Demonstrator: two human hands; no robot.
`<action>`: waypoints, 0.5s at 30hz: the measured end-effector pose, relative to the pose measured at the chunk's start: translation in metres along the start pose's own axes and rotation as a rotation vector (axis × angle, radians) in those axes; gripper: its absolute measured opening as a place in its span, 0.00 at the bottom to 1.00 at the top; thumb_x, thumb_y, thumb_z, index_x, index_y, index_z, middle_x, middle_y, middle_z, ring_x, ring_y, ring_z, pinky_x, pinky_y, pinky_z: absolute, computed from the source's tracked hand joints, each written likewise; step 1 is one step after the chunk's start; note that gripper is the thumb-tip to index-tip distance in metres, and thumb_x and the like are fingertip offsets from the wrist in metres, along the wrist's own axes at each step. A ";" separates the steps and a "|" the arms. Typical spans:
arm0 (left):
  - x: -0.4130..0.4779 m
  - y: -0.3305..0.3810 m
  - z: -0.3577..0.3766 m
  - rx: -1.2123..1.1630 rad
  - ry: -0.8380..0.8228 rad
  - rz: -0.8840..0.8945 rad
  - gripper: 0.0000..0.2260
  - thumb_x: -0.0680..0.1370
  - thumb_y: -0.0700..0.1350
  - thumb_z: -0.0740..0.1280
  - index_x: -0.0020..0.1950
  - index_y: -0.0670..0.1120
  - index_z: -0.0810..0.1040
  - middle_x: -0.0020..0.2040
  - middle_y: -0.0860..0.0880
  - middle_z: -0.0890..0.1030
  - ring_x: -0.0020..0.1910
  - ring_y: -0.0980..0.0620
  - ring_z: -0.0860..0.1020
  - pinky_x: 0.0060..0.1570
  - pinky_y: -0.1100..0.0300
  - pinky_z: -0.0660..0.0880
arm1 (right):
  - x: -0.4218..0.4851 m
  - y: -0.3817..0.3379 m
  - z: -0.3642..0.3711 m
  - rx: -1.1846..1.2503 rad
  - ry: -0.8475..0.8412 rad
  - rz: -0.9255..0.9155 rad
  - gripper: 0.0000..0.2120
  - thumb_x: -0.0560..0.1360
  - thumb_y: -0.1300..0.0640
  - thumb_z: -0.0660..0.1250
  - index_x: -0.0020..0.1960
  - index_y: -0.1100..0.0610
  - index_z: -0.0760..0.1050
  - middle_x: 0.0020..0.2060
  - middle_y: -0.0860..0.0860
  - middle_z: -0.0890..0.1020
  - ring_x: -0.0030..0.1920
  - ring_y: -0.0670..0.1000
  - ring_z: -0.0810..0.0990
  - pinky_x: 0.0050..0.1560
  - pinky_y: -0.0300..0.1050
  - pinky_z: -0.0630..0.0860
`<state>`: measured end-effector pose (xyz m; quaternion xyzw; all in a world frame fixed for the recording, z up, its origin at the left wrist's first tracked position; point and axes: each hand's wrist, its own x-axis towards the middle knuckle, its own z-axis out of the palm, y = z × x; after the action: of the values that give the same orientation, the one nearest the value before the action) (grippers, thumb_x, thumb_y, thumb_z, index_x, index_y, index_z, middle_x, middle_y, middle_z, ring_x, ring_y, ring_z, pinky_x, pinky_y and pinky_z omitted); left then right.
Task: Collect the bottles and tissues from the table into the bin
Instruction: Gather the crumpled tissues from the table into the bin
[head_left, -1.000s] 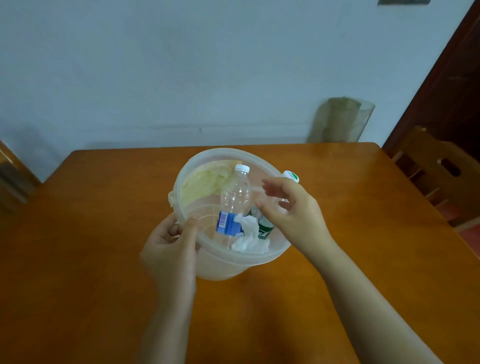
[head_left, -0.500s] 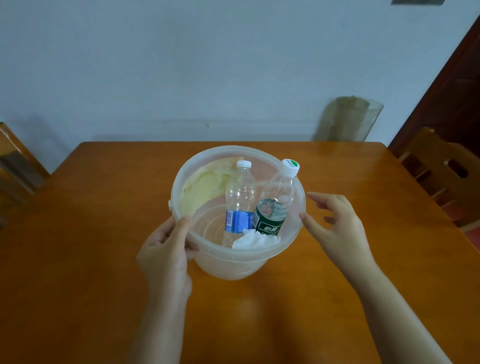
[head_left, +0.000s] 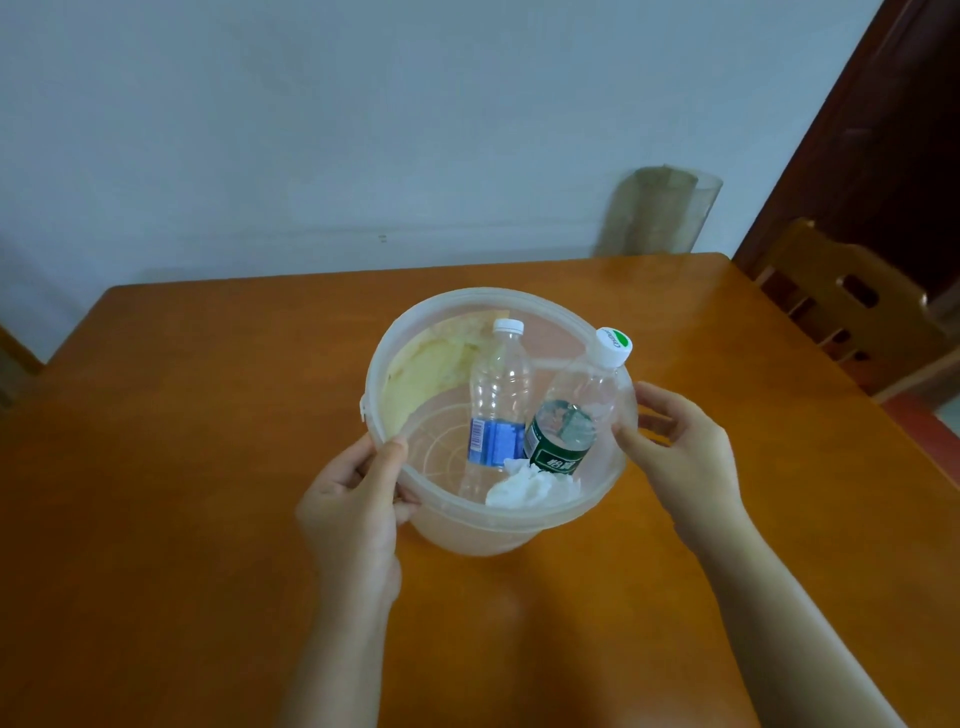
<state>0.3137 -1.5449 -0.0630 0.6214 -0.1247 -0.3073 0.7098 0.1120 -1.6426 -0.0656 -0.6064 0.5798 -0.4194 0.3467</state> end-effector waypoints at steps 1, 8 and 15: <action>-0.001 -0.001 -0.001 0.007 -0.013 0.002 0.09 0.70 0.40 0.71 0.36 0.54 0.84 0.32 0.46 0.80 0.32 0.50 0.79 0.33 0.53 0.81 | -0.003 0.002 0.000 0.069 0.012 0.051 0.21 0.69 0.60 0.70 0.61 0.55 0.73 0.54 0.47 0.79 0.51 0.47 0.78 0.42 0.39 0.76; -0.028 0.002 -0.006 0.025 -0.047 0.054 0.10 0.70 0.40 0.71 0.36 0.55 0.84 0.37 0.40 0.78 0.34 0.47 0.76 0.36 0.50 0.77 | -0.021 0.009 -0.020 0.302 -0.069 0.180 0.15 0.70 0.66 0.67 0.55 0.54 0.77 0.50 0.51 0.82 0.50 0.53 0.81 0.49 0.54 0.80; -0.077 -0.003 -0.005 0.049 -0.030 0.057 0.07 0.70 0.40 0.71 0.37 0.53 0.84 0.28 0.50 0.80 0.28 0.52 0.77 0.29 0.57 0.78 | -0.047 0.016 -0.066 0.373 -0.101 0.132 0.15 0.71 0.65 0.66 0.56 0.53 0.76 0.49 0.51 0.83 0.49 0.53 0.82 0.46 0.52 0.81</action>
<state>0.2555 -1.4955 -0.0510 0.6302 -0.1606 -0.2931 0.7009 0.0465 -1.5932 -0.0580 -0.5125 0.5123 -0.4649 0.5087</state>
